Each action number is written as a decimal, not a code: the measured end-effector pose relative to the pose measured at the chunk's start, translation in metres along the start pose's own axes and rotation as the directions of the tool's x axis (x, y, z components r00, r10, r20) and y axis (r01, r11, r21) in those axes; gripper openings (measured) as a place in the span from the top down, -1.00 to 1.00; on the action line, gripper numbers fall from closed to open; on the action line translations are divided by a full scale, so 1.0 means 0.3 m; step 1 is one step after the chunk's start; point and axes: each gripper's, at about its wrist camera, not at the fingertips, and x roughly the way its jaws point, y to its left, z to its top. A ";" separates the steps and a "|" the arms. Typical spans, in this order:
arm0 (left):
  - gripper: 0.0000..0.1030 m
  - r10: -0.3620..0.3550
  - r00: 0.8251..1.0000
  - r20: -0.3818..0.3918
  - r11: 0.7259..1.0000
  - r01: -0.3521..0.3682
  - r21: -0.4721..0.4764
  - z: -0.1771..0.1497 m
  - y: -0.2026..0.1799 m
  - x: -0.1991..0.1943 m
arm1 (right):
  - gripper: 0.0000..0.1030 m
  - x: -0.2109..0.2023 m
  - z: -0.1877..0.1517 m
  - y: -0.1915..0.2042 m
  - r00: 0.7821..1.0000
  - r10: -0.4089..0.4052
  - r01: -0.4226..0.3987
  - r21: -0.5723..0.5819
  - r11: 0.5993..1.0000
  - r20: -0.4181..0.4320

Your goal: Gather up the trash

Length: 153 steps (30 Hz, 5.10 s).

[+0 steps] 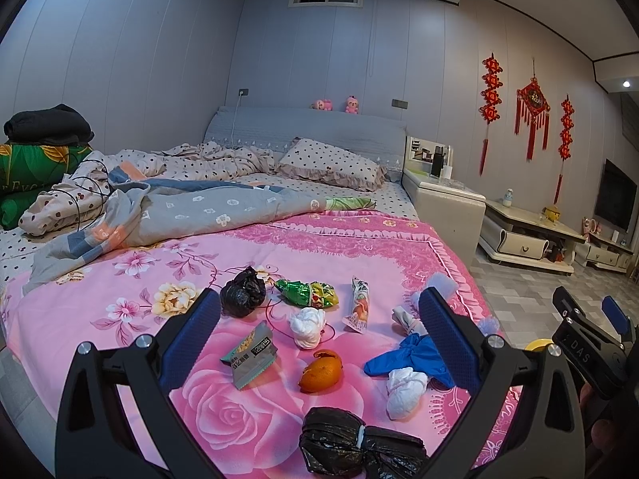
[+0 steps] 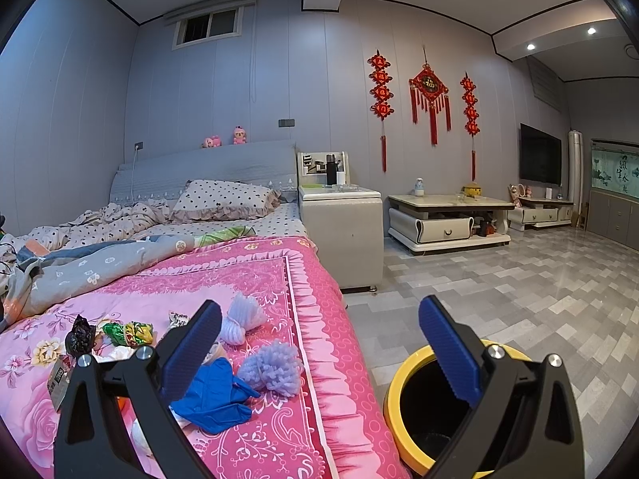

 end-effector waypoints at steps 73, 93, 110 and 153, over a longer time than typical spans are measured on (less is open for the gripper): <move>-0.06 0.076 0.844 -0.531 0.985 0.020 0.173 -0.086 0.333 1.074 | 0.16 0.977 -0.050 0.380 0.688 0.156 -0.327 -0.111 0.938 -0.709; 0.25 0.019 0.866 -0.499 1.000 -0.009 0.023 0.014 0.404 0.944 | 0.49 0.852 0.064 0.351 0.728 0.251 -0.376 -0.065 0.925 -0.639; 0.25 -0.032 0.900 -0.435 0.996 0.063 0.056 0.194 0.204 0.610 | 0.49 0.557 0.234 0.135 0.719 0.345 -0.424 0.012 0.906 -0.603; 0.23 -0.417 0.773 -0.479 0.853 0.514 0.088 0.142 -0.869 0.326 | 0.48 0.285 0.320 -0.696 0.863 0.209 -0.153 0.157 0.976 -0.460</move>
